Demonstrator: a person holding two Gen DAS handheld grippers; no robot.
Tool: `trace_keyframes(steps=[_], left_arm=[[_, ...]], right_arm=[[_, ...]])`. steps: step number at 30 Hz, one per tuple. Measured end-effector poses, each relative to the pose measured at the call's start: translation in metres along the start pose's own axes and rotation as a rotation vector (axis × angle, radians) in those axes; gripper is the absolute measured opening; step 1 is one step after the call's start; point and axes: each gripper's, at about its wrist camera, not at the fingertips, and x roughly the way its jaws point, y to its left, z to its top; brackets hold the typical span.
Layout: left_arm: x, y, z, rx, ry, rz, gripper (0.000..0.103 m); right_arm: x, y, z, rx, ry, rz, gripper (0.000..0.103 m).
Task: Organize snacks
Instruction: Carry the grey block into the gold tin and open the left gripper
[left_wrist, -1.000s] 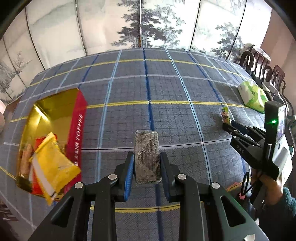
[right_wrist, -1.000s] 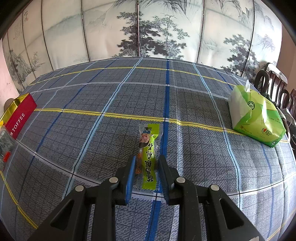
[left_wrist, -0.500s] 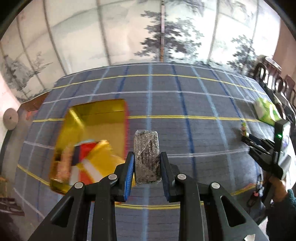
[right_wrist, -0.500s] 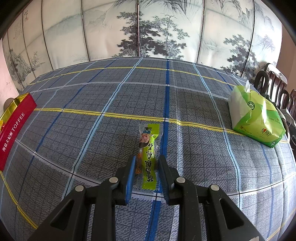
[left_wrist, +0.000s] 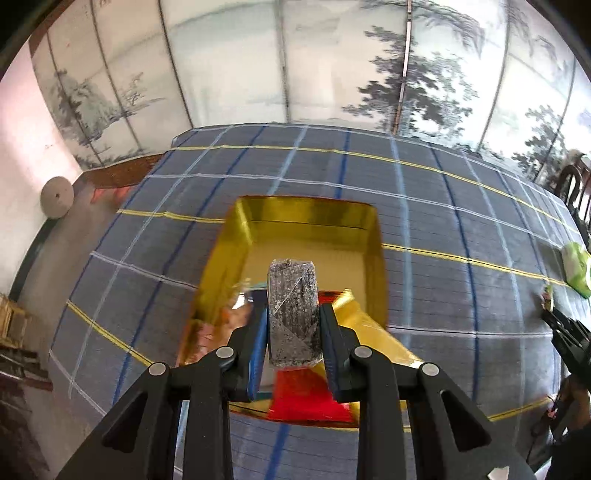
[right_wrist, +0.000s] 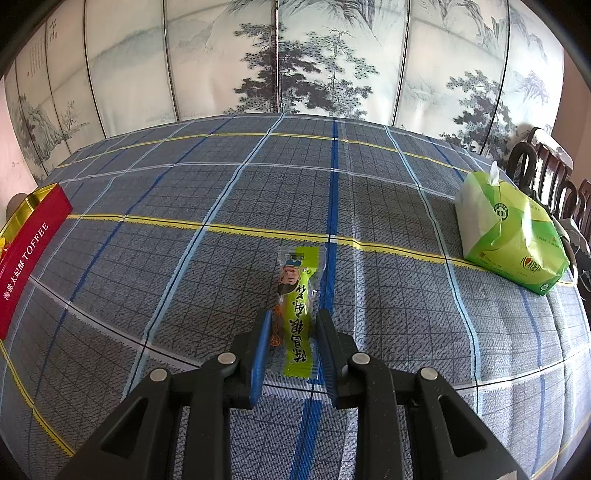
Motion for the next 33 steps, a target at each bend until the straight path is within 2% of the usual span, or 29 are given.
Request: trace_keyframes(steps=[6, 14, 33], left_arm=[[0.019, 0.016, -0.003, -0.012, 0.037, 0.030, 0.024], [0.044, 0.024, -0.013, -0.025, 0.086, 0.014, 0.024], [0.045, 0.025, -0.015, -0.012, 0.080, 0.017, 0.026]], right_arm=[[0.000, 0.000, 0.000, -0.001, 0.000, -0.001, 0.026], [0.000, 0.000, 0.000, -0.003, 0.000, -0.003, 0.026], [-0.001, -0.002, -0.001, -0.004, 0.000, -0.007, 0.026]])
